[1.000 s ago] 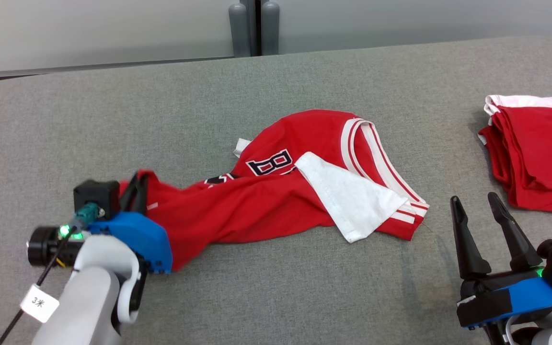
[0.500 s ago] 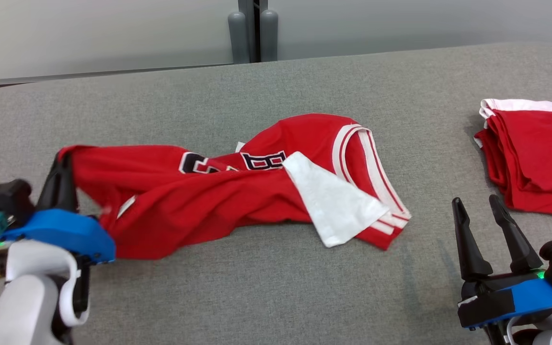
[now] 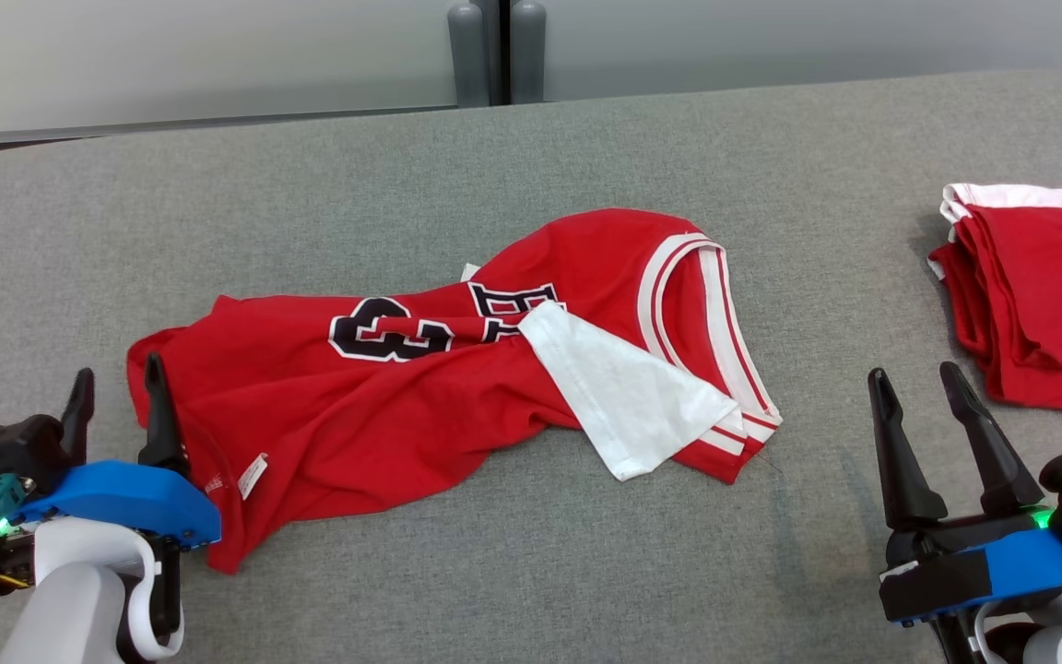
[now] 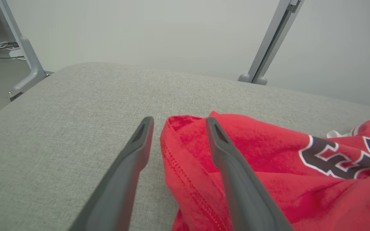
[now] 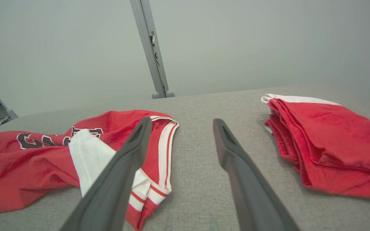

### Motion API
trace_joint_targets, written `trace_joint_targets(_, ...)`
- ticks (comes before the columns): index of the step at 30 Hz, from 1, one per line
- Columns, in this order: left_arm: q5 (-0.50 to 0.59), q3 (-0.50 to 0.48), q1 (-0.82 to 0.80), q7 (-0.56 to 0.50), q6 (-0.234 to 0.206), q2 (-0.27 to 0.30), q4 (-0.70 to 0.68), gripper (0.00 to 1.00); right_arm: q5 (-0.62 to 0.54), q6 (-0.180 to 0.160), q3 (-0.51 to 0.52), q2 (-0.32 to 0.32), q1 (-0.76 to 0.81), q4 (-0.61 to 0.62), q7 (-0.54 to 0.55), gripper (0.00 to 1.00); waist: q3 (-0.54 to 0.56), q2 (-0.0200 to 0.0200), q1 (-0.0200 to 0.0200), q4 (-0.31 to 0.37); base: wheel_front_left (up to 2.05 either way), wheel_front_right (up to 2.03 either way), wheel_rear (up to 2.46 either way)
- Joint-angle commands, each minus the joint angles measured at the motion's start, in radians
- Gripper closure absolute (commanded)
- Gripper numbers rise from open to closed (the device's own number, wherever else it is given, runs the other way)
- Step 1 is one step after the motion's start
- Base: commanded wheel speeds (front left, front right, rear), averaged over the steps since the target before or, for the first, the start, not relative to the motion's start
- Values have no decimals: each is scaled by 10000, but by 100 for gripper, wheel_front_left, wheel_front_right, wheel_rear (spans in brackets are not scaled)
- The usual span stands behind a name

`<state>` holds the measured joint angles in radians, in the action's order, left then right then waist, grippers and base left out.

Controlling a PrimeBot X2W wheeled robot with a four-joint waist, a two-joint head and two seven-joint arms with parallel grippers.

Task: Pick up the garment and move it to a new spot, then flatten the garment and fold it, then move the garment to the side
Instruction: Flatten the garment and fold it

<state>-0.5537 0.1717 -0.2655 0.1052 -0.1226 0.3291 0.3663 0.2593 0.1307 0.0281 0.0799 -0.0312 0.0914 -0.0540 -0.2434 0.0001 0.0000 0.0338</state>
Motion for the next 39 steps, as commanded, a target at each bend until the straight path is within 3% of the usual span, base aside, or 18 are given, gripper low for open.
trace_joint_targets(1, 257, 19, -206, 540, -134, -47, 56, 0, -24, 1, -13, 81, -53, 93, -106, 0, 86, -1, 0, 7, 0, 0, 0)
trace_joint_targets(9, 1345, 402, 526, 1363, -792, -46, -993, 0, -274, 1, -20, 200, 192, 271, -18, 0, 601, -1, 0, -49, 0, 0, 0)
trace_joint_targets(18, 1770, 1052, 2212, 723, -1430, -85, -2937, 0, -328, 1, -85, 212, 610, 387, 243, 0, 1102, -1, 0, -119, 0, 0, 0)
trace_joint_targets(39, 1659, 1290, 2567, 8, -1534, 138, -3324, 0, -278, 1, -49, 152, 686, 524, 420, 0, 1102, -1, 0, -175, 0, 0, 0)
